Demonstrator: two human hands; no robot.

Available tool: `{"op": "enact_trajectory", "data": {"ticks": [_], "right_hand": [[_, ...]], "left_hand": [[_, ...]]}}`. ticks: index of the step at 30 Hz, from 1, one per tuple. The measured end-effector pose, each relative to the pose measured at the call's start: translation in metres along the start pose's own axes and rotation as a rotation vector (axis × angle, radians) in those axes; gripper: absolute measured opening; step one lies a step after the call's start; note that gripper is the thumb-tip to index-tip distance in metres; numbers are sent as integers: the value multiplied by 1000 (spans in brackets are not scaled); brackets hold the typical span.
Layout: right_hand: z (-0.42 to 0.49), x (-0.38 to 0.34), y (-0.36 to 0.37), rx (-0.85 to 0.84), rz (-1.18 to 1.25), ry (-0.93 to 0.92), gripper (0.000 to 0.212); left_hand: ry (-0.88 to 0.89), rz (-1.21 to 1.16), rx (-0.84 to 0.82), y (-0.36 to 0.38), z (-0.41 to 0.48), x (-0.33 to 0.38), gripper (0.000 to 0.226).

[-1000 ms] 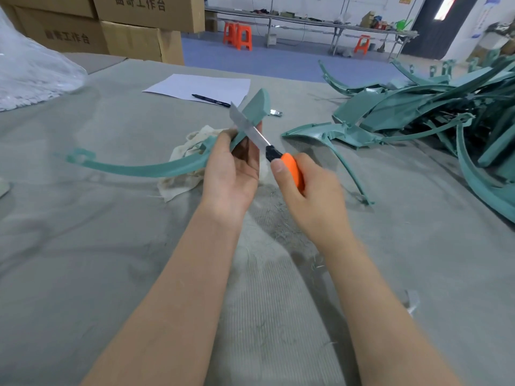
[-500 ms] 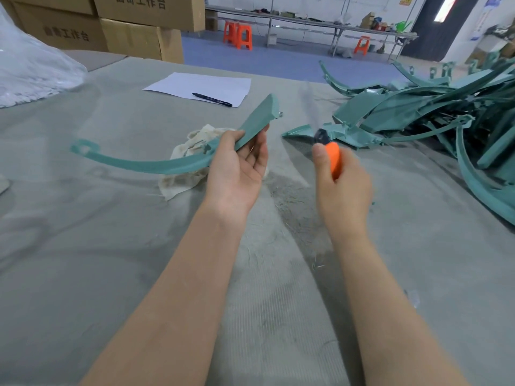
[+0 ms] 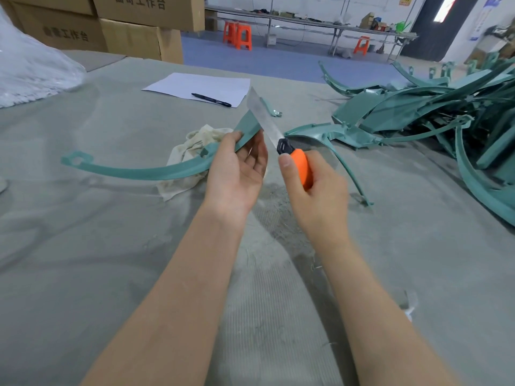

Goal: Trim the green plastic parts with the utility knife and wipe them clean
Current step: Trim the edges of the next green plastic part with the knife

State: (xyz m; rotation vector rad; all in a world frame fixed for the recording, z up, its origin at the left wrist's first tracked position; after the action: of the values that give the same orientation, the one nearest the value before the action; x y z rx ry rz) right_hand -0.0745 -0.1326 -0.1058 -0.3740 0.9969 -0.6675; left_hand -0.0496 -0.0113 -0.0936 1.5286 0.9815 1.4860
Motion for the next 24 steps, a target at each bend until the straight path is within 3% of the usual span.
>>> {"op": "enact_trajectory", "data": {"ticks": [21, 24], "right_hand": [[-1, 7, 4, 45, -46, 60, 42], [4, 18, -4, 115, 40, 201, 38]], "left_hand": [[-9, -38, 10, -1, 1, -5, 13], [-11, -35, 11, -1, 1, -5, 16]]}}
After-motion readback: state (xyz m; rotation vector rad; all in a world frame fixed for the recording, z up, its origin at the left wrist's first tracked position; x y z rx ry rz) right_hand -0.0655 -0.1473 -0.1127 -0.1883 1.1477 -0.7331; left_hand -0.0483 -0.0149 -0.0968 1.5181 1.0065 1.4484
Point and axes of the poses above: each hand's wrist, its own z-axis towards the middle knuckle, its own y-axis out of the palm, x = y × z, the point moved 3 cm from there along z, towards the middle knuckle, and after that the axes turned 9 degrees about -x, right-handed, at the moved point
